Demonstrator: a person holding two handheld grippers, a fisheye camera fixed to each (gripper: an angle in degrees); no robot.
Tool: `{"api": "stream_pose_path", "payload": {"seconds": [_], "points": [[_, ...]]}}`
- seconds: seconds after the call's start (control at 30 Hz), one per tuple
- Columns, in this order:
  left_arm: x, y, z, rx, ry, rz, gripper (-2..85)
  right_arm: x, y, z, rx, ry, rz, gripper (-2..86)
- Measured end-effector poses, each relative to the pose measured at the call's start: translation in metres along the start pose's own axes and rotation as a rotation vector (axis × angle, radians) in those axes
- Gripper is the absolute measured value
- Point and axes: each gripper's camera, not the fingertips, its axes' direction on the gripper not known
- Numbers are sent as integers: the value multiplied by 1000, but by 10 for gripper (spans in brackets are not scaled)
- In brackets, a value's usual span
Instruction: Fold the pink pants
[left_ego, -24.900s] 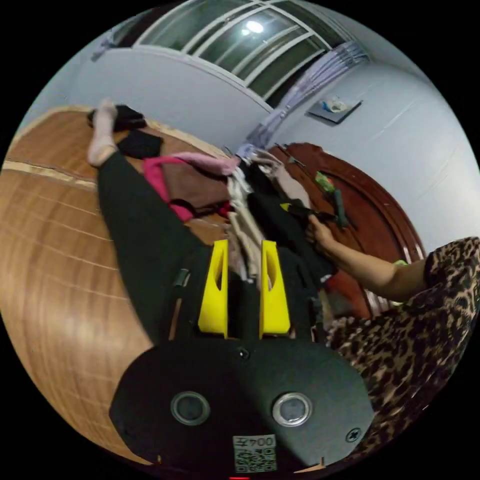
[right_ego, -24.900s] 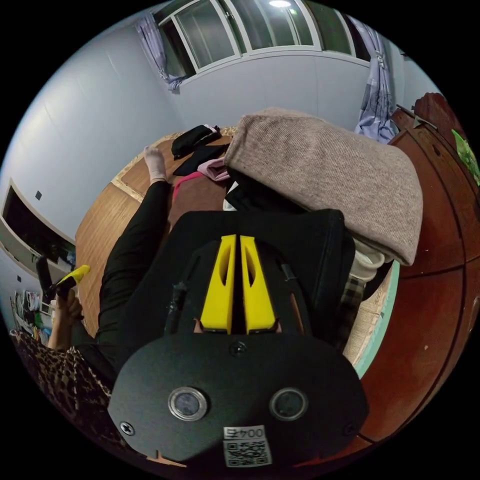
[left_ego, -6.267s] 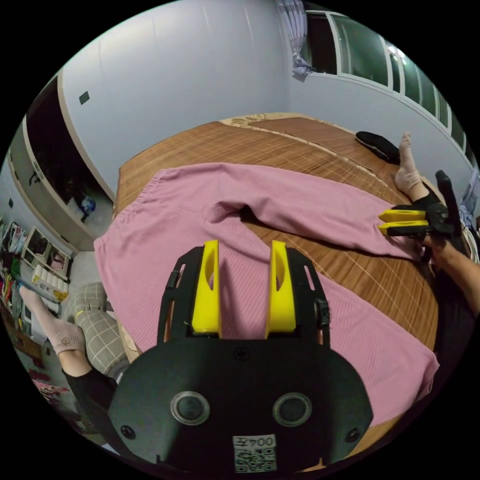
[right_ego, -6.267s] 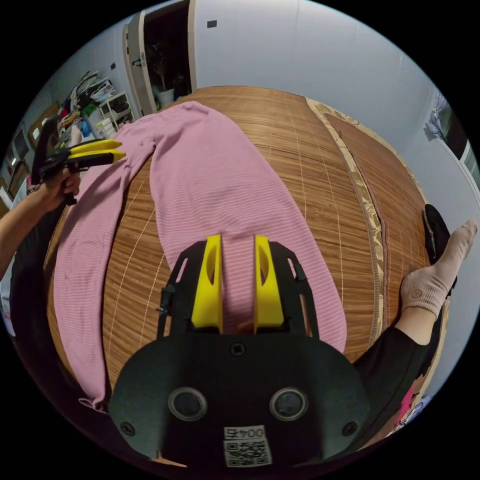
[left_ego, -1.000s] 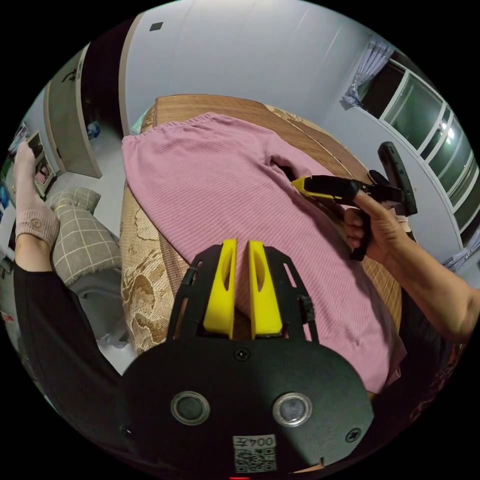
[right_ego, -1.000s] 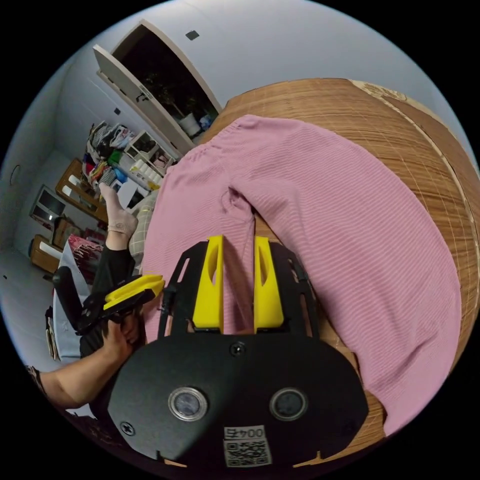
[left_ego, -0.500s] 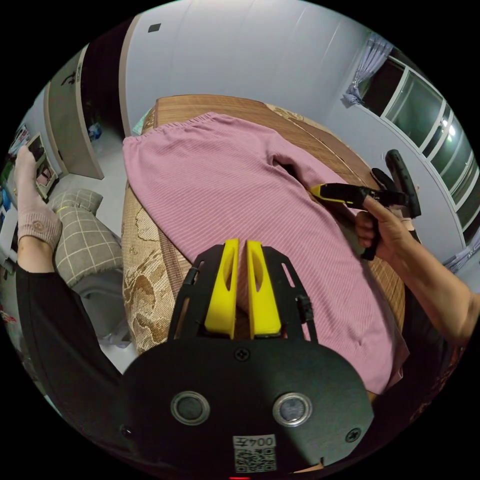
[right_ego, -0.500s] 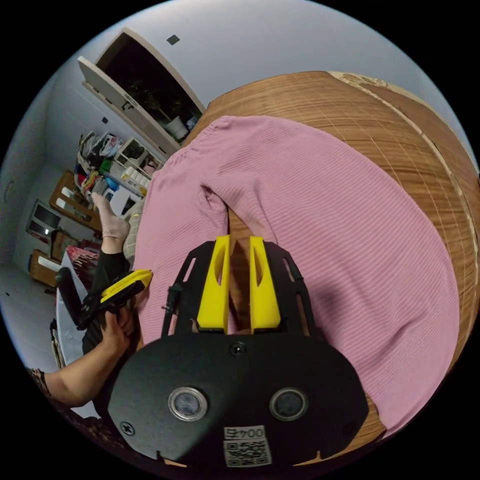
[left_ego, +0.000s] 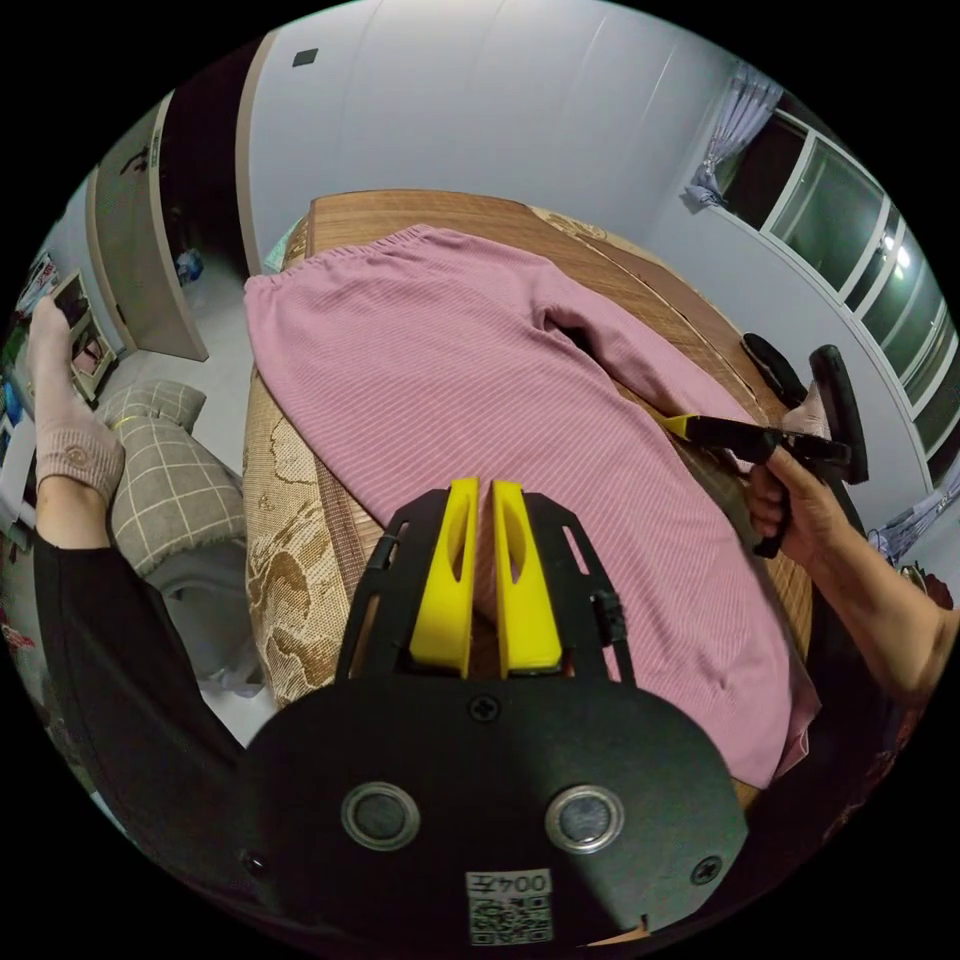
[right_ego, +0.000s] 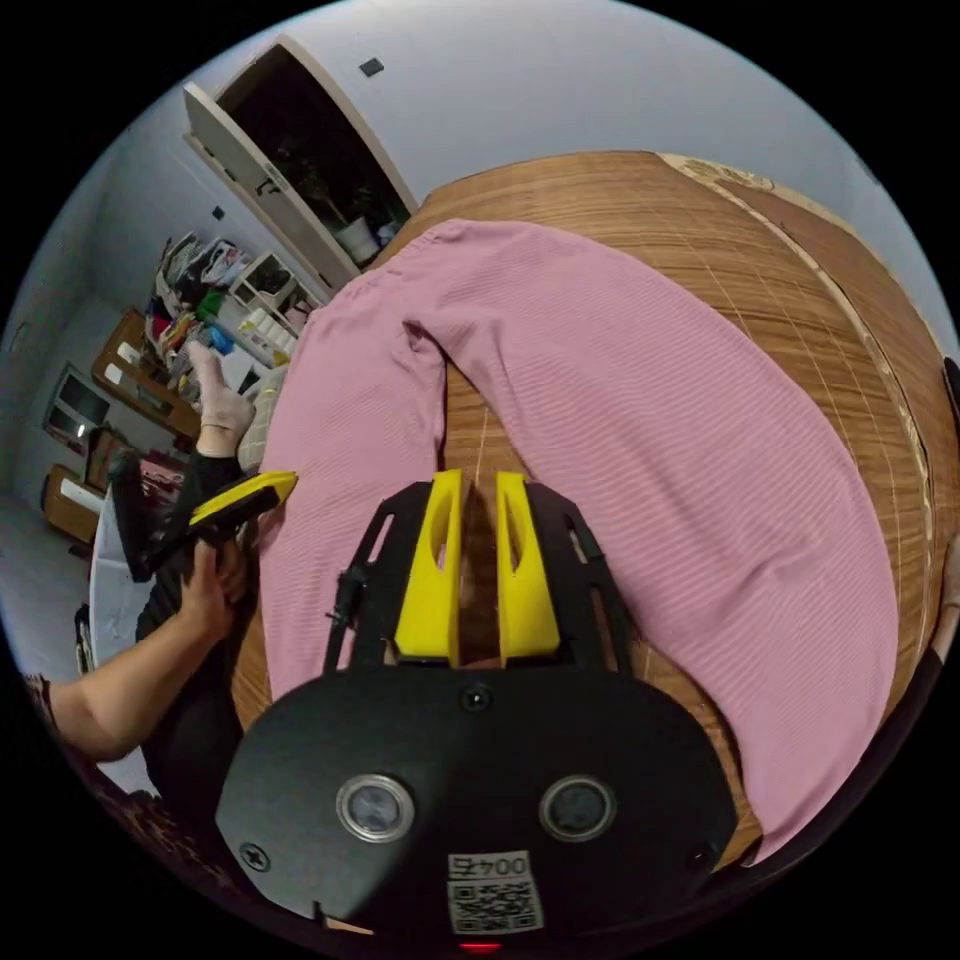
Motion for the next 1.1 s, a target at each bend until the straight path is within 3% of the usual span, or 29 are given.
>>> {"api": "stream_pose_path", "payload": {"seconds": [0.13,0.5,0.77,0.9,1.03,1.1], "points": [[-2,1,0,0,3,-1,26,-15,33,-15,38,7,-97,73],[-6,4,4,-1,-2,1,24,-17,92,-45,59,323,-238,74],[-8,7,8,-2,-11,4,24,-23,93,-33,29,319,-236,88],[-11,9,11,-1,-3,1,24,-5,103,-35,2,325,-199,29],[-13,11,14,-1,-2,1,24,14,105,-55,-4,149,-108,35],[-14,12,16,-1,-2,1,24,20,111,-53,-102,112,-119,55]]}}
